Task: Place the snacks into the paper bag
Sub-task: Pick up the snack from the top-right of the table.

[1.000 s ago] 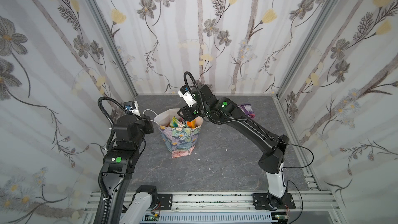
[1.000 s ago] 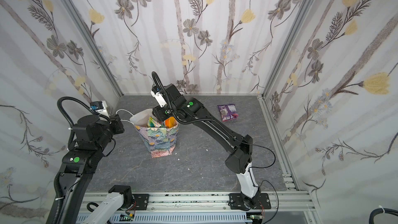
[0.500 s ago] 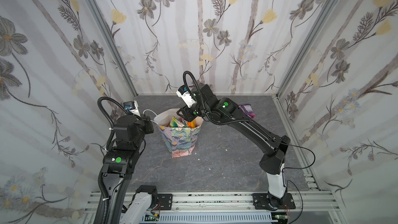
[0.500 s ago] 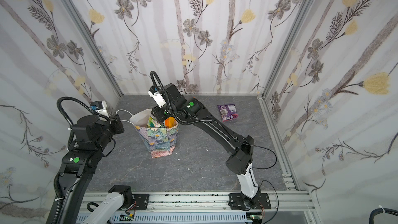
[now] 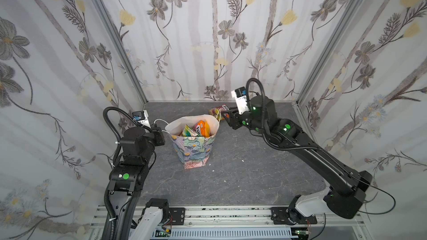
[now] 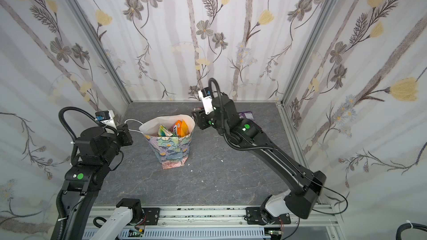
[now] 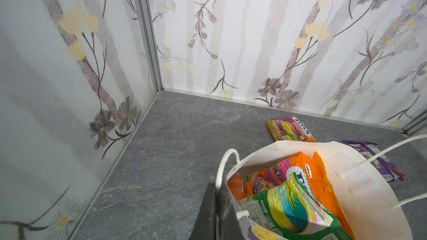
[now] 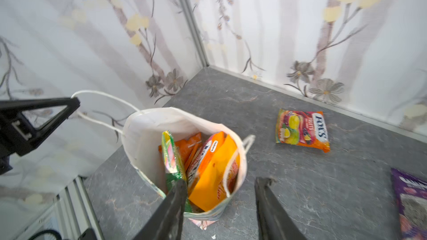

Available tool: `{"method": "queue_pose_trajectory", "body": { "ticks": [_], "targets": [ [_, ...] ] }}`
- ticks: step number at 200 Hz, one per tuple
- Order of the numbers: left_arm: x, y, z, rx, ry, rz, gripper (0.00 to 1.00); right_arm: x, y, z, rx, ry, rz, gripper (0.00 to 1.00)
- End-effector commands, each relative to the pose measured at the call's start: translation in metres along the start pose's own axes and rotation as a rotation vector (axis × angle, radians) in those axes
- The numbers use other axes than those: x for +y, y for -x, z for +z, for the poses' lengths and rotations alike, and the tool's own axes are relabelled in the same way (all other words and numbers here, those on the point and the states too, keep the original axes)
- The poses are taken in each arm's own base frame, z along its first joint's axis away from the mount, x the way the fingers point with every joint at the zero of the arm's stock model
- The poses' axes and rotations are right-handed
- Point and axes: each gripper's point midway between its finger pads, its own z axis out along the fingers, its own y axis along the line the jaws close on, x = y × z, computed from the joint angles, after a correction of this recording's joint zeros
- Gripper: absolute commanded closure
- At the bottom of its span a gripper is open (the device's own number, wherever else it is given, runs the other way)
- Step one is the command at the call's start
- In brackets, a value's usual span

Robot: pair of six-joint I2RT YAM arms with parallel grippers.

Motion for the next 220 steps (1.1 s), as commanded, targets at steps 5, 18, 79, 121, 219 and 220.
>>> {"method": "queue_pose_trajectory", "body": {
  "ticks": [5, 18, 79, 121, 219, 220],
  "targets": [
    [-0.003, 0.011, -0.001, -0.041, -0.013, 0.0, 0.96, -0.041, 0.02, -0.024, -0.16, -0.059, 0.178, 0.5],
    [-0.003, 0.01, 0.002, -0.03, -0.012, -0.001, 0.96, -0.069, 0.006, -0.031, -0.149, -0.126, 0.221, 0.5],
    [-0.01, 0.006, 0.01, 0.036, -0.036, -0.002, 0.98, -0.164, -0.058, -0.051, -0.166, -0.249, 0.449, 0.43],
    [-0.012, 0.001, 0.011, 0.045, -0.051, -0.005, 0.98, -0.214, -0.106, -0.038, -0.169, -0.272, 0.612, 0.42],
    [-0.005, -0.001, 0.01, 0.022, -0.02, -0.001, 0.96, -0.283, -0.188, -0.007, -0.125, -0.329, 0.831, 0.39],
    [-0.005, -0.001, 0.01, 0.023, -0.02, 0.0, 0.96, -0.283, -0.188, -0.006, -0.126, -0.328, 0.832, 0.39]
  ]
}}
